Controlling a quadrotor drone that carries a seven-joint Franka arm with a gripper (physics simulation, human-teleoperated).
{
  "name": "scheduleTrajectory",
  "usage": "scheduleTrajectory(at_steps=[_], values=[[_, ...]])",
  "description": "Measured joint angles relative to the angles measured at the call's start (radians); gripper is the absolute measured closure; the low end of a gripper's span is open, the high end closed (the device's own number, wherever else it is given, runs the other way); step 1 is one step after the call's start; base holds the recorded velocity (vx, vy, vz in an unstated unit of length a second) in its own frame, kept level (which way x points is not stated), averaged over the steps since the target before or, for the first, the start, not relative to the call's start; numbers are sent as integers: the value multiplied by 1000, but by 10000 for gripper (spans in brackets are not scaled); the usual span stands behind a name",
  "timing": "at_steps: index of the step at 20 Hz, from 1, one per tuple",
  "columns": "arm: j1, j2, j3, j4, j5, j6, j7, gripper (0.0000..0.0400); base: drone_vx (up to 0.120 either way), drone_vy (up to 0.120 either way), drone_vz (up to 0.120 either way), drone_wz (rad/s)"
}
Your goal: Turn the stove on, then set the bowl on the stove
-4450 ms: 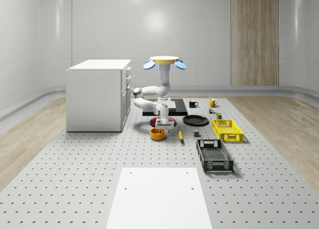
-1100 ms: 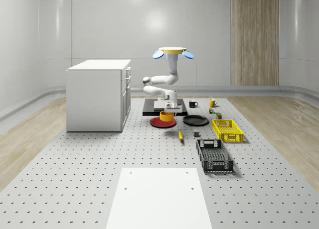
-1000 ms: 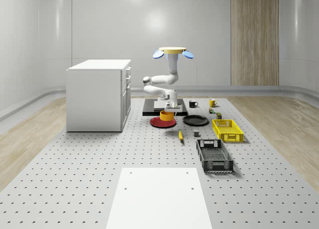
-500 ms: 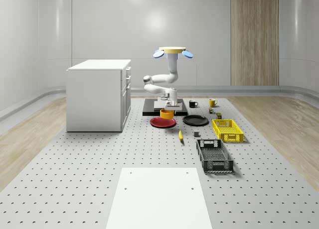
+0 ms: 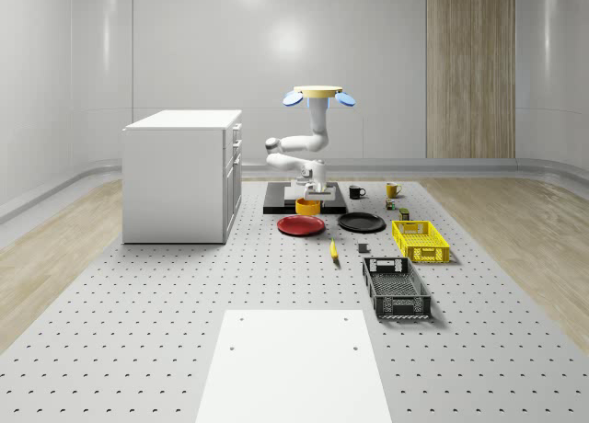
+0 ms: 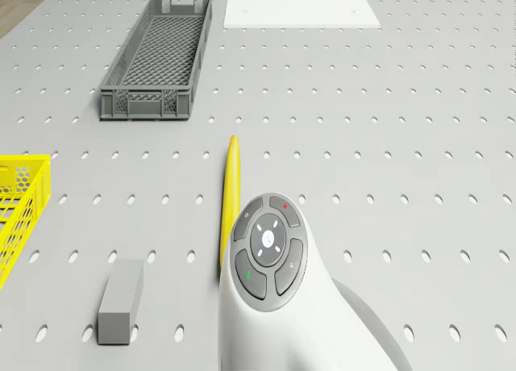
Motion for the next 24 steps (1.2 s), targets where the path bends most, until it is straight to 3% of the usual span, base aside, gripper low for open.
scheduleTrajectory(at_steps=[24], values=[[-3, -6, 1, 0, 3, 5, 2, 300, -120, 0, 0, 0]])
